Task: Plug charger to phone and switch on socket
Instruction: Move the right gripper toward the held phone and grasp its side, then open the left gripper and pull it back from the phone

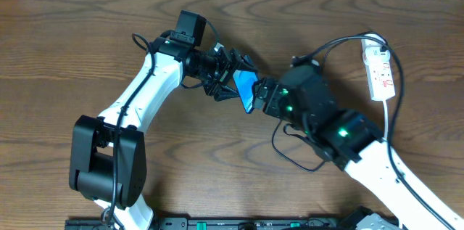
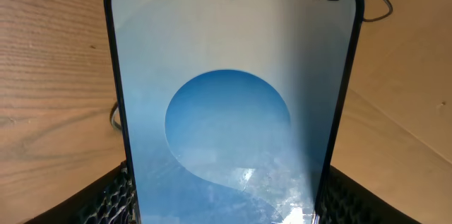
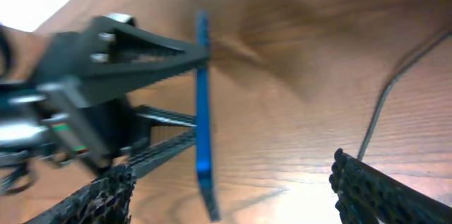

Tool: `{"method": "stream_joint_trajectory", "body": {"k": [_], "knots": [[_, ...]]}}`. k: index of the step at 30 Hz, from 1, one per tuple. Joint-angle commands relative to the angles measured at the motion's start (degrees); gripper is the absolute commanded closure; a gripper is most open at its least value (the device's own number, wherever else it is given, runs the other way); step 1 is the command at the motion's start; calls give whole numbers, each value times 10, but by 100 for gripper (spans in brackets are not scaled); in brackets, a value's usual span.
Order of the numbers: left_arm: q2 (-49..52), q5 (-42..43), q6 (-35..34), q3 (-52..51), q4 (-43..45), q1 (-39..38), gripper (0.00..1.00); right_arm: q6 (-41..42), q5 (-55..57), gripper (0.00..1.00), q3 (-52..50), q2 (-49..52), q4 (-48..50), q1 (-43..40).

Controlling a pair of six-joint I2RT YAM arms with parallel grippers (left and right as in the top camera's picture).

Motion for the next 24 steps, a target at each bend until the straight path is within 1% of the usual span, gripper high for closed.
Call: {"method": "stream_joint_trajectory", "body": {"k": [1, 9, 11, 16, 19, 21, 24], "knots": [[-11, 5, 12, 3, 10, 0, 36, 31, 40, 14, 6, 15, 1, 12], [-11, 8, 5, 3, 17, 0, 36, 42, 56, 19, 6, 50, 36, 29], [-11, 15, -2, 3, 17, 0, 36, 43, 61, 22, 6, 60, 40, 33], [-11, 28, -6, 3, 16, 0, 36, 44, 66, 25, 6, 77, 47, 45], [-11, 29, -24, 3, 16, 0, 36, 44, 77, 30, 6, 79, 53, 51], [-11, 37, -37, 3, 17, 0, 36, 44, 82, 31, 6, 79, 55, 56], [-11, 38, -38, 3, 17, 0, 36, 44, 96, 32, 6, 79, 55, 62]]}}
